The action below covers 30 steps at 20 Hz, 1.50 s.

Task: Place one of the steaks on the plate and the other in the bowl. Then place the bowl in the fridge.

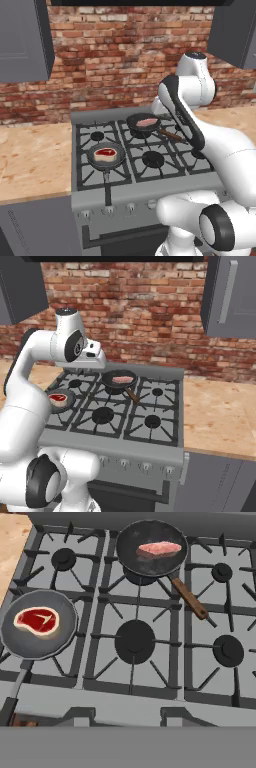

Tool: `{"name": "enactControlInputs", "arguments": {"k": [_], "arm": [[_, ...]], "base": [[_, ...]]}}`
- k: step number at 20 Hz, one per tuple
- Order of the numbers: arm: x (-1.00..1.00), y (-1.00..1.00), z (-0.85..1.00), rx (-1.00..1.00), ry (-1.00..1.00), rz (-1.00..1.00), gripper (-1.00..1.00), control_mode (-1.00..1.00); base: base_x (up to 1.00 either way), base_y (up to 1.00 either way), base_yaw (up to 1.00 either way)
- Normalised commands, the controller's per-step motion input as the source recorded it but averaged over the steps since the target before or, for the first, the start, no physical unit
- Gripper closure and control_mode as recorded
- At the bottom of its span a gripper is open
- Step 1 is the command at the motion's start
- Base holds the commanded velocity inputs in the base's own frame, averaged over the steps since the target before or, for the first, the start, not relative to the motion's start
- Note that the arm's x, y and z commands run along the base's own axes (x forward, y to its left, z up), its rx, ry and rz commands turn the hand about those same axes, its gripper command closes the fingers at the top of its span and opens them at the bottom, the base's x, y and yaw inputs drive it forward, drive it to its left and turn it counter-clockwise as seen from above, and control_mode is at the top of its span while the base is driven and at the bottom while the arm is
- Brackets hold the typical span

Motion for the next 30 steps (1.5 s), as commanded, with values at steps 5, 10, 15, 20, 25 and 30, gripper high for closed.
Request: {"name": "enactControlInputs", "arguments": {"k": [5,10,15,20,25,30], "arm": [[0.26,-0.03,-0.09,0.0,0.0,0.02,-1.0,-1.0],[0.71,-0.36,-0.38,0.0,0.0,0.14,-1.0,-1.0],[0.97,-0.22,-0.31,0.0,0.15,0.19,-1.0,-1.0],[1.0,0.0,-0.19,0.0,0.28,0.14,-1.0,-1.0],[0.84,0.0,-0.1,-0.05,0.24,0.12,-1.0,-1.0],[0.48,0.0,-0.49,-0.17,0.1,0.24,-1.0,-1.0]], "base": [[0.0,0.0,0.0],[0.0,0.0,0.0],[0.0,0.0,0.0],[0.0,0.0,0.0],[0.0,0.0,0.0],[0.0,0.0,0.0]]}}
